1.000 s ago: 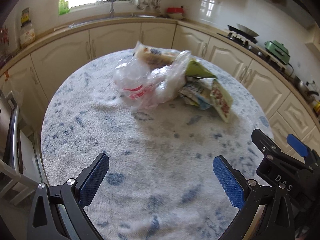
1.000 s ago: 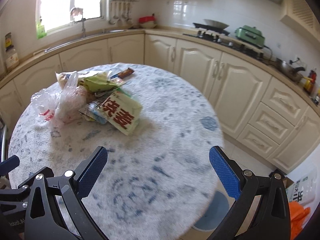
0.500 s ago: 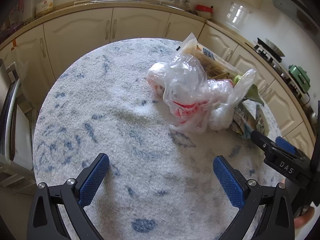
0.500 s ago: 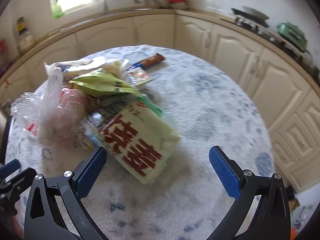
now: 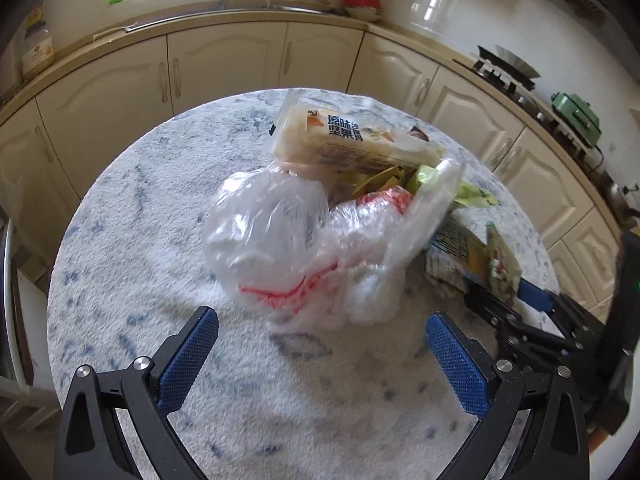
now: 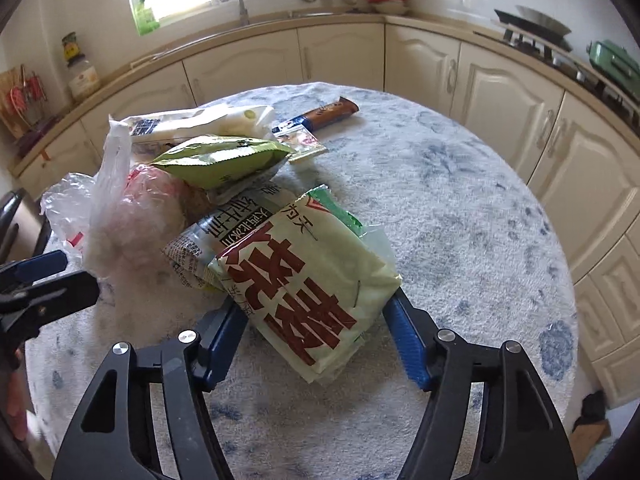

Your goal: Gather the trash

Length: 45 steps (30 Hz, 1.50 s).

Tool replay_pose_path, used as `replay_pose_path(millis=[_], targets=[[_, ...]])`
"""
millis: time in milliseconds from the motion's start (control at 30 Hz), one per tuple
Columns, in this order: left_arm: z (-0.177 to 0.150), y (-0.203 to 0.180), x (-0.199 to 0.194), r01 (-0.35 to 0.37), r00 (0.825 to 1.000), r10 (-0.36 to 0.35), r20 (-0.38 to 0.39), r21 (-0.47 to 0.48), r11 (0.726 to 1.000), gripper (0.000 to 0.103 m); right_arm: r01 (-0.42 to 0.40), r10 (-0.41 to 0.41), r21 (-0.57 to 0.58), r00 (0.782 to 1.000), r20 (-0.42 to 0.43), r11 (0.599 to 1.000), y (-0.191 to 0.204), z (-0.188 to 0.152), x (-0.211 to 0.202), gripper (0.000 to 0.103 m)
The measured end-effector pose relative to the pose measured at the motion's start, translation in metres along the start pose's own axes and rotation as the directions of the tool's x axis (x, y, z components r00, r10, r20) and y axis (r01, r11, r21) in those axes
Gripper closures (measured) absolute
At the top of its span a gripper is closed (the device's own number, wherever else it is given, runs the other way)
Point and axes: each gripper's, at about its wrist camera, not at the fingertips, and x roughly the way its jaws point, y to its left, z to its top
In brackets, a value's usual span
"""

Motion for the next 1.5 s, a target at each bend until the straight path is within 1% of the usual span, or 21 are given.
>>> replay_pose_path(millis=[133, 200, 267, 300, 367, 467, 533, 567, 600, 667, 767, 833, 900, 967, 1000, 1067, 1100, 1167, 1267, 1367, 1500], targets=[[0.021, -0.001, 0.024, -0.034, 0.999, 0.033, -0.026, -0.022, 0.999, 0.001, -0.026, 0.026, 0.02, 1.0, -0.001, 0.999, -0.004, 0.0, -0.001, 0.035], [0.027, 0.003, 0.034, -0.017, 0.999, 0.016, -0.034, -0.039, 0.999, 0.006, -0.031, 0.031, 0.024, 1.0, -0.001, 0.999, -0.005, 0.0, -0.002, 0.035], [0.025, 0.006, 0.035, 0.052, 0.998, -0.053, -0.044, -0.027, 0.998, 0.038, -0.038, 0.038, 0.029, 0.999, -0.001, 0.999, -0.007, 0.001, 0.0, 0.035], [0.023, 0.007, 0.035, 0.088, 0.995, -0.088, -0.047, -0.015, 0.996, 0.04, -0.037, 0.037, 0.029, 0.999, 0.0, 0.999, -0.007, 0.001, 0.0, 0.035], [0.018, 0.009, 0.029, 0.074, 0.997, -0.074, -0.031, 0.013, 0.997, 0.053, -0.032, 0.032, 0.025, 0.999, -0.001, 0.999, -0.007, 0.001, 0.0, 0.035], [0.003, 0.01, 0.016, 0.021, 1.0, -0.021, 0.002, 0.055, 0.998, 0.059, -0.008, 0.008, 0.017, 1.0, -0.002, 1.0, -0.004, -0.001, -0.002, 0.038], [-0.009, 0.013, 0.005, 0.017, 1.0, -0.018, 0.009, 0.072, 0.997, 0.061, 0.001, -0.001, 0.011, 1.0, -0.001, 1.0, -0.002, -0.006, -0.005, 0.038], [-0.016, 0.016, -0.001, 0.023, 1.0, -0.024, 0.008, 0.078, 0.997, 0.062, 0.006, -0.006, 0.01, 1.0, 0.0, 1.0, -0.001, -0.008, -0.008, 0.046], [-0.023, 0.018, -0.008, 0.03, 0.999, -0.031, 0.008, 0.084, 0.996, 0.062, 0.014, -0.014, 0.011, 1.0, -0.003, 1.0, 0.0, -0.012, -0.01, 0.059], [-0.038, 0.02, -0.023, 0.039, 0.999, -0.039, 0.006, 0.095, 0.995, 0.063, 0.011, -0.011, 0.018, 1.0, -0.009, 1.0, 0.001, -0.02, -0.018, 0.064], [-0.066, 0.025, -0.052, 0.05, 0.999, -0.05, -0.001, 0.107, 0.993, 0.063, 0.003, -0.003, 0.006, 1.0, -0.01, 1.0, 0.006, -0.032, -0.028, 0.065], [-0.082, 0.032, -0.074, 0.053, 0.999, -0.054, 0.004, 0.115, 0.992, 0.062, 0.004, -0.004, -0.013, 1.0, -0.014, 1.0, 0.012, -0.042, -0.037, 0.065], [-0.091, 0.038, -0.094, 0.034, 0.999, -0.036, 0.015, 0.121, 0.992, 0.053, -0.012, 0.011, -0.02, 1.0, -0.018, 1.0, 0.015, -0.048, -0.043, 0.065], [-0.099, 0.041, -0.111, -0.014, 0.999, 0.009, 0.053, 0.107, 0.994, 0.01, -0.018, 0.018, -0.025, 1.0, -0.016, 1.0, 0.018, -0.053, -0.05, 0.065], [-0.101, 0.043, -0.119, -0.037, 0.997, 0.029, 0.075, 0.099, 0.994, 0.005, -0.009, 0.008, -0.023, 1.0, -0.012, 1.0, 0.019, -0.054, -0.053, 0.063], [-0.103, 0.041, -0.132, -0.072, 0.991, 0.062, 0.116, 0.081, 0.994, 0.003, 0.008, -0.008, -0.017, 1.0, -0.021, 1.0, 0.02, -0.056, -0.057, 0.056], [-0.105, 0.041, -0.137, -0.072, 0.99, 0.062, 0.125, 0.079, 0.994, 0.002, 0.01, -0.01, -0.015, 1.0, -0.024, 1.0, 0.02, -0.057, -0.058, 0.042], [-0.105, 0.039, -0.139, -0.058, 0.99, 0.046, 0.137, 0.088, 0.994, 0.001, 0.02, -0.02, -0.016, 1.0, -0.009, 1.0, 0.02, -0.058, -0.06, 0.021], [-0.101, 0.032, -0.125, -0.091, 0.991, 0.079, 0.106, 0.112, 0.99, 0.001, 0.066, -0.067, -0.037, 0.998, -0.005, 0.997, 0.024, -0.056, -0.058, 0.019], [-0.099, 0.025, -0.108, -0.116, 0.992, 0.108, 0.066, 0.13, 0.985, 0.001, 0.049, -0.049, -0.031, 0.999, -0.02, 0.998, 0.026, -0.049, -0.05, 0.012], [-0.093, 0.019, -0.091, -0.071, 0.997, 0.067, 0.027, 0.157, 0.985, 0.001, 0.022, -0.025, -0.046, 0.998, -0.06, 0.999, 0.034, -0.039, -0.032, 0.011]])
